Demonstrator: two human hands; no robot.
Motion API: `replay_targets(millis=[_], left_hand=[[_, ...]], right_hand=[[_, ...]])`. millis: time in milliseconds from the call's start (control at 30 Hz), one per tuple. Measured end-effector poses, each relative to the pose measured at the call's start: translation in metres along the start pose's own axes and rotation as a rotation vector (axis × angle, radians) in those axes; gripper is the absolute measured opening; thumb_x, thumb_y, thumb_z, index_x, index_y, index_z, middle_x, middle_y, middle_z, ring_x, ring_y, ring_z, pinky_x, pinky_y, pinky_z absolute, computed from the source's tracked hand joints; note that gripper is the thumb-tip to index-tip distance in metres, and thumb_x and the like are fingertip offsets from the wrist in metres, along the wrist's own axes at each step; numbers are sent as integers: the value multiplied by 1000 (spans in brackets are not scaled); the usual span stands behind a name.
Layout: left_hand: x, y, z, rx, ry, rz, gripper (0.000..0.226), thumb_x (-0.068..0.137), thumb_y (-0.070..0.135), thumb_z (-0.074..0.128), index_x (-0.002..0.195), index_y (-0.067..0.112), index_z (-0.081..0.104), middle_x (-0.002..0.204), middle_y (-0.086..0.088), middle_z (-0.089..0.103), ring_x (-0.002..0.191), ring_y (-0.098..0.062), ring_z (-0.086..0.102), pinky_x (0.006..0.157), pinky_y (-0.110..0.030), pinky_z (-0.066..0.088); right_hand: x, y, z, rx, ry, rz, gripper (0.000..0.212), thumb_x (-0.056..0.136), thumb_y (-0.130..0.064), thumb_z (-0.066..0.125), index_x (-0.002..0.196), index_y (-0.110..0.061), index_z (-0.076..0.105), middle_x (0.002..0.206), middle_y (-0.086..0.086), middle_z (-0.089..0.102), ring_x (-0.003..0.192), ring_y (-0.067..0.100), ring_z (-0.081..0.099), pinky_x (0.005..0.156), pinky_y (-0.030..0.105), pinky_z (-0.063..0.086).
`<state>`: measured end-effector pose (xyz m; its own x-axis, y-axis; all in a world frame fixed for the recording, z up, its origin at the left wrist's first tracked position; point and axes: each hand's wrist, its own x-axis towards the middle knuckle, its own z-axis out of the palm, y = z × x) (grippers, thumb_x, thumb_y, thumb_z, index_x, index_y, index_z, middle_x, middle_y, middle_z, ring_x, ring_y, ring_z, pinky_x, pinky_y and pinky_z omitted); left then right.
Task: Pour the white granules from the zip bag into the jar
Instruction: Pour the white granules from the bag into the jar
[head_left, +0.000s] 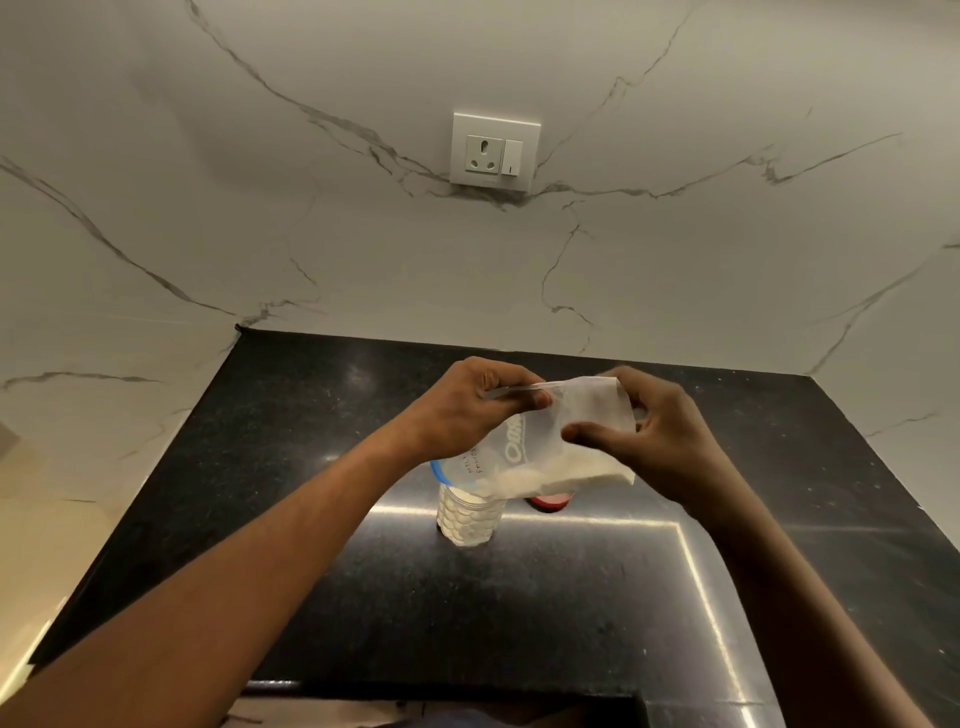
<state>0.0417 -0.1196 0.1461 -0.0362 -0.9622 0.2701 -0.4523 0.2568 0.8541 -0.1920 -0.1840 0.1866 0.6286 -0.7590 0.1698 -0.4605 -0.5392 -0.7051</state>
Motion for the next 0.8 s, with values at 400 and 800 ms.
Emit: replay_targets(millis=[400,800], left_hand=[[-29,-11,-20,144,208,-163,61,82,63,78,136,44,56,141,23,52,133,-5,47,113,-44,41],[-85,-66,-5,-377,311,-498,26,95,17,75,117,26,65,100,7,84,94,-8,79,77,-19,64]], right_hand=[[-6,7,9,268,101,14,41,77,-45,77,102,-13,77,96,3,81,85,19,80,74,49,67],[9,-10,9,-144,209,-220,39,93,-55,57,92,-20,74,75,-9,64,64,16,61,55,41,53]])
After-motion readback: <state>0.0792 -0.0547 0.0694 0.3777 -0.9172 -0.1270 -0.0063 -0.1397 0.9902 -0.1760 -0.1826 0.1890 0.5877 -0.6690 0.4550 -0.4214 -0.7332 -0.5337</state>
